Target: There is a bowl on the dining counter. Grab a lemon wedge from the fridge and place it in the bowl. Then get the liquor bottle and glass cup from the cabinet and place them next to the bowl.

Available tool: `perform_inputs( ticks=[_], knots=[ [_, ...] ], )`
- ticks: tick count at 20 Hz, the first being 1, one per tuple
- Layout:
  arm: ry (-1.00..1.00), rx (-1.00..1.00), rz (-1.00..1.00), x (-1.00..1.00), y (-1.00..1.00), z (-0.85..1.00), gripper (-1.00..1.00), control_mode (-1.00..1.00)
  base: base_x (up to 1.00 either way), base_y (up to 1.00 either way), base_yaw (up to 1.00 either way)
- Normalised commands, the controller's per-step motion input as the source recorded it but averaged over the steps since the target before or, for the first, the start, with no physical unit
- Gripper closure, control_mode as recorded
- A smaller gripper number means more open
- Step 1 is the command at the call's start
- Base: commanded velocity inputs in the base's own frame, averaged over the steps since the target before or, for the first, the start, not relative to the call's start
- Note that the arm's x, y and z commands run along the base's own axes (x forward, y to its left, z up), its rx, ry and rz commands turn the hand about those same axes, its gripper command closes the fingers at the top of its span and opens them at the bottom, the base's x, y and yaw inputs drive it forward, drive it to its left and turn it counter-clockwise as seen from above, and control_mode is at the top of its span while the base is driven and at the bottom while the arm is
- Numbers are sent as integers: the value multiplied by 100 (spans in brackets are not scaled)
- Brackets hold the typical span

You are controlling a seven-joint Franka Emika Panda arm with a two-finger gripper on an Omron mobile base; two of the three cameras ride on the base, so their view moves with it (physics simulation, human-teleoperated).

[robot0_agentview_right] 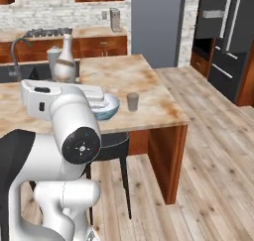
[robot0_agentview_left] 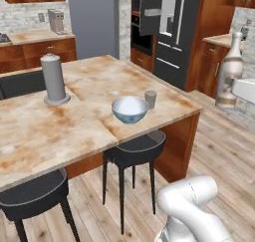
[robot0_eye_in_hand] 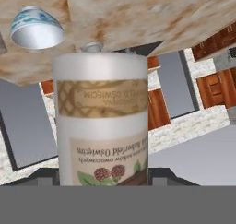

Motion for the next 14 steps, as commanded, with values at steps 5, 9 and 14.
perform_inputs(
  ticks=[5,9,14],
  knots=[
    [0,0,0,0,0,0,100,100,56,-54,39],
    [0,0,0,0,0,0,100,100,67,-29,32],
    [0,0,0,0,0,0,100,100,77,-5,29]
  ],
)
